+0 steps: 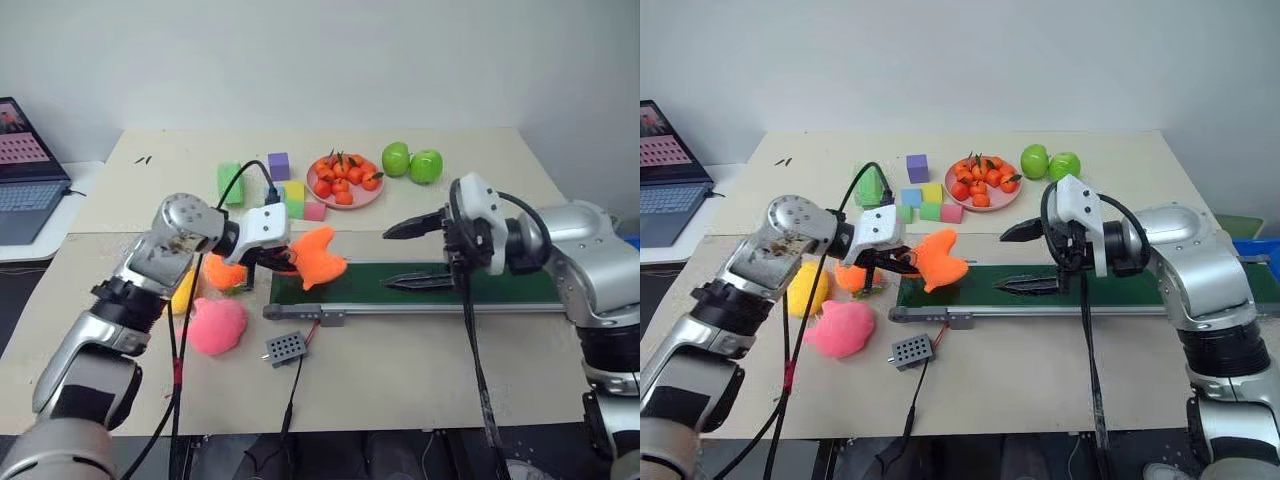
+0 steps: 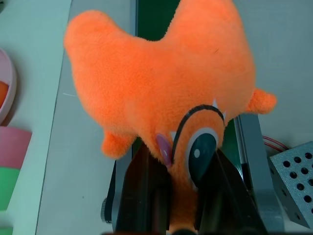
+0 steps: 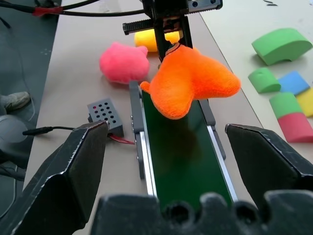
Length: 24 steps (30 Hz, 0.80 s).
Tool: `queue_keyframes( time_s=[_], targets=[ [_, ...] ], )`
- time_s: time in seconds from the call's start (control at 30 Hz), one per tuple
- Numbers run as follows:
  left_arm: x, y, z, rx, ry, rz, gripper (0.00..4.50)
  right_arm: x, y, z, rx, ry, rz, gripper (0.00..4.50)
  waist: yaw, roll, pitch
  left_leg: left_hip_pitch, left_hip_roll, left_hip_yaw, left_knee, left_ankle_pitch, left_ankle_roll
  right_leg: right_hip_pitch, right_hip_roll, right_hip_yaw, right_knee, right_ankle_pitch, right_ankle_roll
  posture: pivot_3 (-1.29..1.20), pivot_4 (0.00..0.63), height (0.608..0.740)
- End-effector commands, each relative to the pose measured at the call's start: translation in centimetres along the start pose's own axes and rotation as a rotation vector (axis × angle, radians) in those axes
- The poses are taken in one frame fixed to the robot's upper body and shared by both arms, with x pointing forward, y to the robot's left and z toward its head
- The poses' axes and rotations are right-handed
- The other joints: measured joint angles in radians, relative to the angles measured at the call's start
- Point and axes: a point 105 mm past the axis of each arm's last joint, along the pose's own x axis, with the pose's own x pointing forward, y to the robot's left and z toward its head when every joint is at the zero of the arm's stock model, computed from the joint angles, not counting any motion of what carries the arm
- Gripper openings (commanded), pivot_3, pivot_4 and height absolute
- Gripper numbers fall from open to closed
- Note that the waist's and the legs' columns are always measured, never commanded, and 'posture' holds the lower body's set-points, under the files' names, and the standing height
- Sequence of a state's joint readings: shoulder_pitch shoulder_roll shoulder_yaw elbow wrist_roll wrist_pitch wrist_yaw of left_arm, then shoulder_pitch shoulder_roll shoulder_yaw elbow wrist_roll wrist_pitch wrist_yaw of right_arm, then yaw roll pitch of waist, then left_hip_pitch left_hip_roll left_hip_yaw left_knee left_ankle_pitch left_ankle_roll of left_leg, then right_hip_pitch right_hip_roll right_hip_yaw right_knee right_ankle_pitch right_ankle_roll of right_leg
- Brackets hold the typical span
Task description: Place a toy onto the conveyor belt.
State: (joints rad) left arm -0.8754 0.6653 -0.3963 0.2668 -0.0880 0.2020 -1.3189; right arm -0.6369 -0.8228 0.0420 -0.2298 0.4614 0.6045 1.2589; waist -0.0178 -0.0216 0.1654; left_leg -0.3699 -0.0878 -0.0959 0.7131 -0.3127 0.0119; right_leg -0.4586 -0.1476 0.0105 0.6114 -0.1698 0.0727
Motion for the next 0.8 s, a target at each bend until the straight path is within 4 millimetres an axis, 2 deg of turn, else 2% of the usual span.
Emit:
queue_keyframes(
  time_s=[0.03, 0.13, 0.37, 0.43, 0.6, 0.63, 0.67, 0.7, 0.73, 0.8],
  targets=[
    [0.7, 0.4, 0.6, 0.033, -0.017, -0.029, 0.11, -0.8, 0.4, 1.3, -0.033, -0.036, -0.039, 4.50, 0.003, 0.000, 0.000, 0.000, 0.000, 0.000, 0.000, 0.000, 0.000, 0.000, 0.000, 0.000, 0.000, 0.000, 0.000, 0.00, 0.150, 0.740],
    [1.7, 0.2, 0.6, 0.033, -0.027, -0.064, 0.11, -0.9, 0.8, 1.2, -0.021, -0.038, -0.052, 4.50, 0.004, 0.000, 0.000, 0.000, 0.000, 0.000, 0.001, 0.000, 0.001, 0.001, 0.000, 0.000, 0.000, 0.000, 0.000, 0.00, 0.150, 0.740],
    [1.7, 0.7, 0.7, 0.071, -0.028, -0.065, 0.11, -1.2, 1.2, 1.0, -0.009, -0.033, -0.076, 4.50, 0.004, -0.001, 0.000, 0.000, 0.000, 0.001, 0.002, -0.001, 0.002, 0.001, 0.000, 0.000, 0.000, 0.001, 0.001, 0.00, 0.150, 0.740],
    [1.7, 0.6, 0.7, 0.074, -0.027, -0.073, 1.07, -1.2, 1.2, 1.0, -0.008, -0.033, -0.078, 4.50, 0.004, -0.001, 0.000, 0.000, 0.000, 0.001, 0.003, -0.001, 0.002, 0.001, 0.000, 0.000, 0.000, 0.001, 0.001, 0.00, 0.150, 0.740],
    [1.4, 0.2, 0.9, 0.071, -0.031, -0.094, 2.96, -1.2, 1.1, 1.1, -0.012, -0.033, -0.079, 4.50, 0.004, -0.001, 0.000, -0.001, 0.000, 0.001, 0.003, -0.001, 0.002, 0.001, 0.000, 0.001, 0.000, 0.001, 0.001, 0.00, 0.150, 0.740],
    [1.3, 0.2, 1.2, 0.068, -0.041, -0.097, 3.22, -1.2, 1.1, 1.2, -0.013, -0.033, -0.077, 4.50, 0.004, -0.001, 0.000, -0.001, 0.000, 0.001, 0.003, -0.001, 0.002, 0.001, 0.000, 0.001, 0.000, 0.001, 0.001, 0.00, 0.150, 0.740],
    [1.2, 0.2, 2.3, 0.049, -0.094, -0.097, 3.75, -1.2, 1.0, 1.2, -0.015, -0.033, -0.076, 4.50, 0.004, -0.001, 0.000, -0.001, 0.000, 0.001, 0.004, -0.001, 0.002, 0.001, 0.000, 0.001, 0.000, 0.001, 0.002, 0.00, 0.150, 0.740],
    [1.0, 0.2, 3.1, 0.035, -0.133, -0.099, 4.07, -1.2, 1.0, 1.2, -0.015, -0.033, -0.076, 4.50, 0.004, -0.001, 0.000, -0.001, 0.000, 0.001, 0.004, -0.001, 0.002, 0.001, 0.000, 0.001, 0.000, 0.001, 0.002, 0.00, 0.150, 0.740],
    [0.6, 0.5, 5.0, 0.018, -0.204, -0.087, 4.46, -1.1, 1.0, 1.2, -0.016, -0.033, -0.074, 4.50, 0.004, -0.001, 0.000, -0.001, 0.000, 0.001, 0.004, -0.001, 0.003, 0.001, 0.000, 0.001, 0.000, 0.001, 0.002, 0.00, 0.150, 0.740],
    [-0.3, 0.9, 7.6, -0.003, -0.292, -0.066, 4.46, -1.1, 1.0, 1.2, -0.016, -0.034, -0.071, 4.50, 0.003, -0.001, 0.001, -0.001, 0.000, 0.001, 0.004, -0.002, 0.003, 0.001, 0.000, 0.000, 0.000, 0.001, 0.002, 0.00, 0.150, 0.740]
  ],
)
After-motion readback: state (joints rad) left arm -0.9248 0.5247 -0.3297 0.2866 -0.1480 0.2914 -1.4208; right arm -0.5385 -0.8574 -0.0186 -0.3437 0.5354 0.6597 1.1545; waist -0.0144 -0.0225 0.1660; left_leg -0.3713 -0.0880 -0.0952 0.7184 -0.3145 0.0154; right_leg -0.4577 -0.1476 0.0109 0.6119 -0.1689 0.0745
